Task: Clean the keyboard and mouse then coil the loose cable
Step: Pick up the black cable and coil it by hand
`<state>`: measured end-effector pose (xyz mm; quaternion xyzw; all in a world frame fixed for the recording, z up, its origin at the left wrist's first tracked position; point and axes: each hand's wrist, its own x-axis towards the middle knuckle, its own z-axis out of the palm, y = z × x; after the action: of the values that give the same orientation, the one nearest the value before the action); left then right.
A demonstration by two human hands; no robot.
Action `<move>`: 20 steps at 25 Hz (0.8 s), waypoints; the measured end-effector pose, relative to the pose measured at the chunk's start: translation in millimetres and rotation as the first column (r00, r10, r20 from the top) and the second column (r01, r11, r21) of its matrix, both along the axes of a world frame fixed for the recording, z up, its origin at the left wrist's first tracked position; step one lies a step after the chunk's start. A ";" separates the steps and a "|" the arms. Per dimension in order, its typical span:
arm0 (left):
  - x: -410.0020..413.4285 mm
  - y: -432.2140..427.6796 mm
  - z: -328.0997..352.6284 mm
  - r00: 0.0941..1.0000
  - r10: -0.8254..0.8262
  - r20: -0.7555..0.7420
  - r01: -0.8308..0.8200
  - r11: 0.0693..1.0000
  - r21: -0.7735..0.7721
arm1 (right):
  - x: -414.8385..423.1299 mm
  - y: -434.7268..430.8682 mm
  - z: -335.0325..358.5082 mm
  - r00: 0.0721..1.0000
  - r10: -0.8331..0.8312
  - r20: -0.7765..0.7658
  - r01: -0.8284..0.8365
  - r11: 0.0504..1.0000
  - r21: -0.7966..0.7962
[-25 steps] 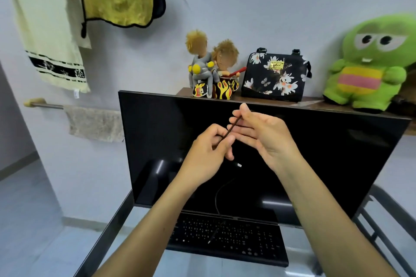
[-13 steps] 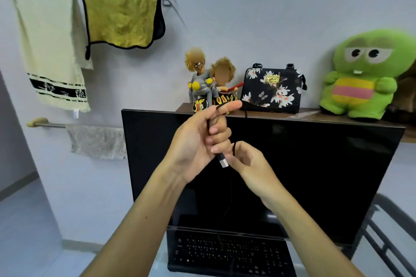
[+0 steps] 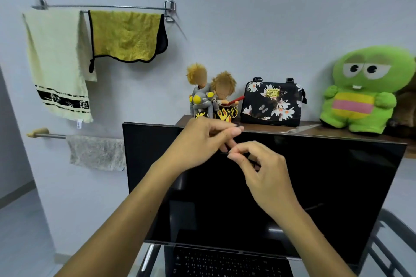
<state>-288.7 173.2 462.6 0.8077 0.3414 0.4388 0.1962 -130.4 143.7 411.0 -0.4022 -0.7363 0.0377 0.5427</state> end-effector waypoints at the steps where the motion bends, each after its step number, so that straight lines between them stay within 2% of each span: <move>1: -0.4 -0.5 -1.7 0.999 -0.026 -0.026 0.025 0.999 -0.032 | 3.3 0.3 6.9 1.000 0.007 -0.007 -0.007 1.000 0.015; 3: 0.3 -1.5 -3.1 0.997 -0.075 0.018 0.077 0.986 -0.149 | 8.4 1.7 19.4 0.999 0.021 -0.028 -0.020 1.000 0.011; 6: 1.3 0.4 0.0 0.966 -0.124 0.226 0.205 0.901 -0.382 | 11.6 5.6 30.4 0.989 0.092 -0.116 -0.098 0.994 -0.040; 8: 2.6 0.7 1.1 0.957 -0.149 0.249 0.251 0.856 -0.451 | 16.7 9.6 34.4 0.974 0.130 -0.187 -0.149 0.985 -0.090; 10: 3.3 -1.3 2.1 0.917 -0.187 0.352 0.351 0.797 -0.492 | 25.1 14.3 36.1 0.935 0.208 -0.288 -0.252 0.959 -0.126; 11: 1.8 -2.3 2.9 0.863 -0.210 0.460 0.449 0.736 -0.506 | 29.1 16.7 35.3 0.904 0.244 -0.352 -0.307 0.942 -0.136; 12: -0.7 -2.7 3.4 0.769 -0.237 0.593 0.582 0.644 -0.496 | 32.0 19.1 32.5 0.863 0.269 -0.428 -0.358 0.923 -0.140; 14: -6.8 0.4 3.5 0.479 -0.287 0.829 0.847 0.399 -0.351 | 36.4 25.1 22.7 0.729 0.285 -0.622 -0.454 0.882 -0.129; 15: -9.9 2.9 3.4 0.329 -0.301 0.895 0.927 0.282 -0.246 | 38.4 28.3 16.9 0.641 0.269 -0.719 -0.496 0.860 -0.120; 16: -12.4 4.7 4.1 0.218 -0.306 0.927 0.966 0.204 -0.160 | 40.5 30.9 11.5 0.558 0.246 -0.793 -0.531 0.840 -0.113; 17: -14.5 5.7 4.9 0.149 -0.308 0.940 0.980 0.171 -0.099 | 42.8 32.7 6.3 0.507 0.214 -0.835 -0.546 0.829 -0.119; 18: -16.3 6.4 5.4 0.114 -0.309 0.944 0.983 0.176 -0.062 | 43.6 33.0 1.7 0.487 0.180 -0.855 -0.548 0.825 -0.138; 20: -17.6 6.2 5.1 0.119 -0.302 0.946 0.967 0.252 -0.042 | 40.0 30.9 -7.1 0.536 0.097 -0.839 -0.503 0.835 -0.225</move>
<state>-306.3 179.4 467.7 0.4222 -0.0980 0.4272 0.7935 -90.4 174.6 403.8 -0.3161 -0.4428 0.4750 0.6916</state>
